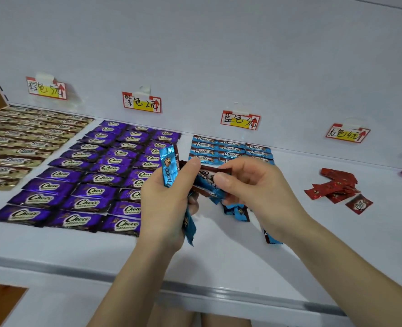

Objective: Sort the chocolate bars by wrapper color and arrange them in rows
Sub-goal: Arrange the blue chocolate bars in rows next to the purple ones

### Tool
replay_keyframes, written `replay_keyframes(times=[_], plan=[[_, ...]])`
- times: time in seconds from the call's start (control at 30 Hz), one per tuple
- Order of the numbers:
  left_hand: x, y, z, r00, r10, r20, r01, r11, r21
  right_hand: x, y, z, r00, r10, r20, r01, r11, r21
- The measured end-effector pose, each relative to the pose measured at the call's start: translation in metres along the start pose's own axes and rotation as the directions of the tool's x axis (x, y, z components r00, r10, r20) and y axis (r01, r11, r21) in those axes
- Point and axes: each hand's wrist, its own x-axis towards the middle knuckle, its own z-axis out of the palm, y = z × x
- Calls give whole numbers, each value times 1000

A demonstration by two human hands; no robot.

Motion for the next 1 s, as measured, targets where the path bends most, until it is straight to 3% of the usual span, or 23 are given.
replay_keyframes(times=[0.2,0.3,0.4,0.47,0.57,0.63,0.7,0.77,0.87,1.0], plan=[[0,2,-5,999,6,42,-6,1000,-11,-3,0,12,986,-116,-121,122,992,44],[0,5,-10,999,-16,36,17,1000,-8,2,-5,3,992,-68,-102,75,995,63],[0,7,-15,998,-21,54,19,999,47,7,-5,-4,999,-33,-43,32,999,-11],[0,8,-16,998,-25,65,20,997,72,8,-2,-10,992,-127,-3,125,979,-163],[2,9,-19,997,-32,67,27,997,66,12,-1,-17,919,-361,158,392,793,-467],[2,8,-19,996,-41,78,35,997,70,16,4,-19,872,-417,257,486,676,-554],[2,6,-19,995,-59,77,53,996,72,24,10,-22,855,-430,291,515,631,-580],[4,3,-20,994,-85,66,80,995,67,37,16,-27,881,-395,262,469,650,-598],[8,-1,-23,989,-140,54,137,989,50,66,31,-37,958,-237,159,282,690,-667],[10,-5,-23,976,-197,93,192,980,60,96,54,-35,984,-89,152,174,611,-772]])
